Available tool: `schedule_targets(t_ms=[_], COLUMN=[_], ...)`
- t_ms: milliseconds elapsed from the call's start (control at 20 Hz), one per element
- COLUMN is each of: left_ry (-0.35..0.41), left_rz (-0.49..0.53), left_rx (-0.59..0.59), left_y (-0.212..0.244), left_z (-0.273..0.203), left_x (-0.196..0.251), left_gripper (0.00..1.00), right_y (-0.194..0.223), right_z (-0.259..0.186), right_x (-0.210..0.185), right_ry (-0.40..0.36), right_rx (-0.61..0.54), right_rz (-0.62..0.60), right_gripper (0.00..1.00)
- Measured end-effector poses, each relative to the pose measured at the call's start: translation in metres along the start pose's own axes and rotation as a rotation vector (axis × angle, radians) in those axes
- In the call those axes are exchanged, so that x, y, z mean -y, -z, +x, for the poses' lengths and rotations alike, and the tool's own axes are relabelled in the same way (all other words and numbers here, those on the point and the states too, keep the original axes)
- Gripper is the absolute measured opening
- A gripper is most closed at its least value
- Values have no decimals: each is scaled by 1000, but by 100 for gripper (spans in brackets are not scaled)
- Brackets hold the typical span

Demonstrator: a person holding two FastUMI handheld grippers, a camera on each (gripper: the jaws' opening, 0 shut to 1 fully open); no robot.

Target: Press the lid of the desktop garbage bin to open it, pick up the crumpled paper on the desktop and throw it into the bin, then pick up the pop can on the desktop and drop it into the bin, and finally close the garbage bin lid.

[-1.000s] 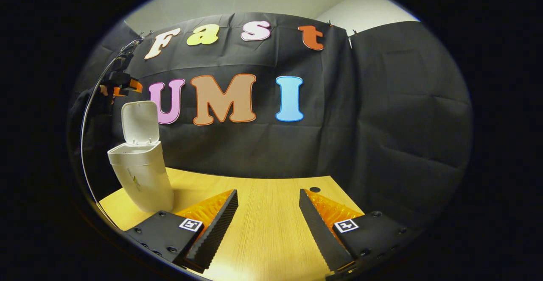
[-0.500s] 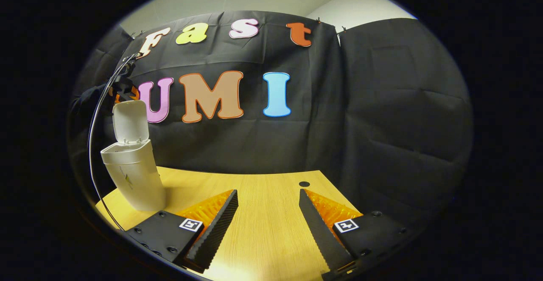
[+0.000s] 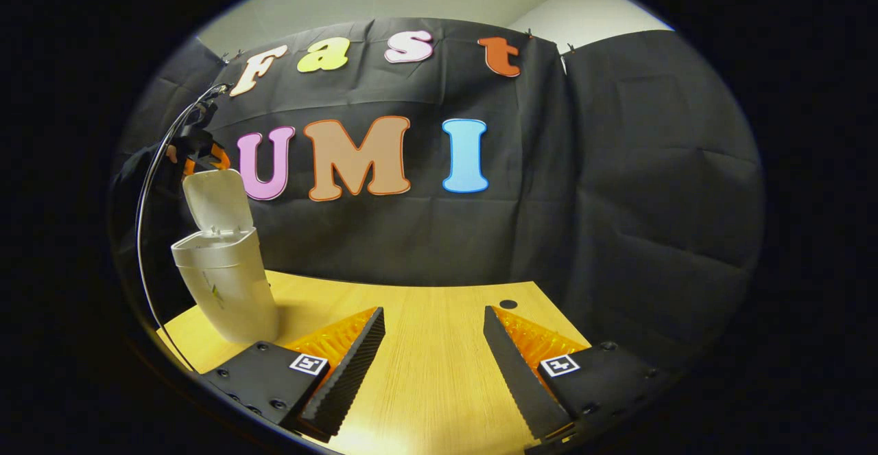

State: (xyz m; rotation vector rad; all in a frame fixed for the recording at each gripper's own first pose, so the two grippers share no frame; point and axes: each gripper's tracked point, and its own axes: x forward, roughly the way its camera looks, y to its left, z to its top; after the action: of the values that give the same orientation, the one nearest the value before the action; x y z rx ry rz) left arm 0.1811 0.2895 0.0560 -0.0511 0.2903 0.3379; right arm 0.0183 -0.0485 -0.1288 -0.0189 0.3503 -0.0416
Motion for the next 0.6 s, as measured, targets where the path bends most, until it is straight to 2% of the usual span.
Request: schedule_targets(t_ms=[50, 100, 600], left_ry=[4, 5, 7], left_rz=[-6, -9, -15], left_rx=[1, 3, -39], left_y=[4, 9, 76], left_z=[-6, -13, -51], left_x=[2, 3, 17], left_gripper=[91, 91, 92], right_y=[1, 2, 6], right_z=[1, 2, 5], right_x=[-1, -2, -1], right_ry=[-9, -14, -39], right_rx=[-3, -4, -21], right_rz=[-2, -2, -4], right_gripper=[100, 96, 96])
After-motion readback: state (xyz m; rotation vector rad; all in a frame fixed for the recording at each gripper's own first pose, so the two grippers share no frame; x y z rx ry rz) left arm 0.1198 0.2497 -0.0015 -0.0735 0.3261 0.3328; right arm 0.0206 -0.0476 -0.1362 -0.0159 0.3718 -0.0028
